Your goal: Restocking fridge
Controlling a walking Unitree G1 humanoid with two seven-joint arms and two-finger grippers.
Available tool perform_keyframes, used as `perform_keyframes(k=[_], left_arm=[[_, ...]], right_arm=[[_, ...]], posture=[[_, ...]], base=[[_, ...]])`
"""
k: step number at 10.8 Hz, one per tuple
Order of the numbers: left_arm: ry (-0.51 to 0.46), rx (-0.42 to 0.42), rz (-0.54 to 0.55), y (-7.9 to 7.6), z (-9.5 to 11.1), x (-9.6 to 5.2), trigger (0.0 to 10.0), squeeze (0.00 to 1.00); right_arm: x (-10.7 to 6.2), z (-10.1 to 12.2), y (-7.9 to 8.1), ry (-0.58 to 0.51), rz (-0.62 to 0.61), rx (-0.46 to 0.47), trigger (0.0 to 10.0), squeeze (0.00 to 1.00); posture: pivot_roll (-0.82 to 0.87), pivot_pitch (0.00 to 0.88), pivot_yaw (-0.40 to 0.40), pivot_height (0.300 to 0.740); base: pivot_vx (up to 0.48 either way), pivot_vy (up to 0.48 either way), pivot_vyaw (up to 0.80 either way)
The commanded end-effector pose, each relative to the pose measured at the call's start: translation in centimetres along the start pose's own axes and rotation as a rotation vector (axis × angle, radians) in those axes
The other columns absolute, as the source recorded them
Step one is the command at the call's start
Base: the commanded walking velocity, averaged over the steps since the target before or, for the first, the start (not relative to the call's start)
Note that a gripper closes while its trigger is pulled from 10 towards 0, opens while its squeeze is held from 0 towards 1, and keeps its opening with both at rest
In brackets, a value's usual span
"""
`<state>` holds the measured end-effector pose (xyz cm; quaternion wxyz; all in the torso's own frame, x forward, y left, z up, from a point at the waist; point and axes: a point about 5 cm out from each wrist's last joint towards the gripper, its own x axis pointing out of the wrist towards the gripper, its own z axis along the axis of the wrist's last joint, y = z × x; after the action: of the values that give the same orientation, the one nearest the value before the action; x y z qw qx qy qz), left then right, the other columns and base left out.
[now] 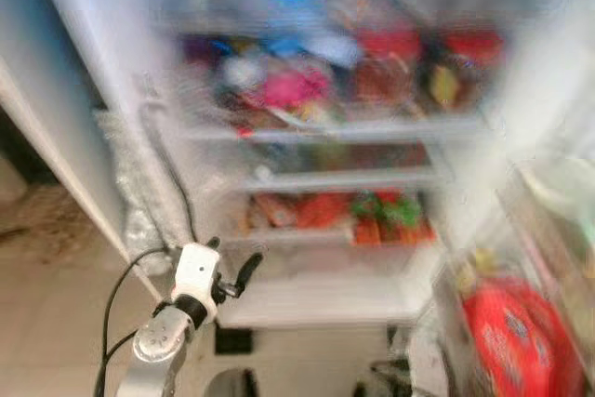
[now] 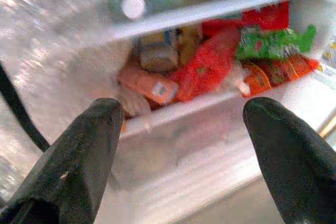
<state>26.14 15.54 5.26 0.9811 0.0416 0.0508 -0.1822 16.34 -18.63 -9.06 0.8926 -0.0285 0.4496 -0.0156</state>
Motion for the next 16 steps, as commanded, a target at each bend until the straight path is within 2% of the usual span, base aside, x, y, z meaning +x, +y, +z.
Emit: perform_keyframes(k=[1, 4, 8, 9, 13, 16], left_arm=[[0.058, 0.013, 0.043, 1.0, -0.7, -0.1, 10.0, 0.0], [0.324, 0.097, 0.218, 4.2, -4.3, -0.8, 10.0, 0.0], [0.535, 0.118, 0.3, 5.3, -7.9, -2.0, 10.0, 0.0], [0.606, 0.093, 0.364, 6.1, -9.0, -3.2, 10.0, 0.0], [0.812, 0.026, 0.389, 4.8, -12.6, -6.7, 10.0, 0.0], [0.828, 0.012, 0.38, 4.2, -13.1, -7.3, 10.0, 0.0]], right_arm=[[-0.4, -1.9, 0.6, 0.076, 0.017, 0.01, 10.0, 0.0], [-0.4, -1.9, 0.5, 0.075, 0.018, 0.008, 10.0, 0.0], [-0.4, -1.9, 0.5, 0.074, 0.016, 0.011, 10.0, 0.0], [-0.4, -1.9, 0.6, 0.076, 0.016, 0.012, 10.0, 0.0], [-0.4, -2.0, 0.4, 0.078, 0.007, 0.019, 10.0, 0.0], [-0.4, -1.9, 0.4, 0.078, 0.004, 0.019, 10.0, 0.0]], posture=[[-0.1, 0.029, 0.023, 0.651], [-0.1, 0.026, 0.02, 0.651], [-0.1, 0.02, 0.025, 0.651], [-0.1, 0.015, 0.026, 0.651], [-0.11, 0.015, 0.02, 0.651], [-0.1, 0.026, 0.015, 0.651]], base=[[0.0, 0.0, 0.0], [0.0, 0.0, 0.0], [0.0, 0.0, 0.0], [0.0, 0.0, 0.0], [0.0, 0.07, 0.0], [0.0, 0.312, 0.0]])
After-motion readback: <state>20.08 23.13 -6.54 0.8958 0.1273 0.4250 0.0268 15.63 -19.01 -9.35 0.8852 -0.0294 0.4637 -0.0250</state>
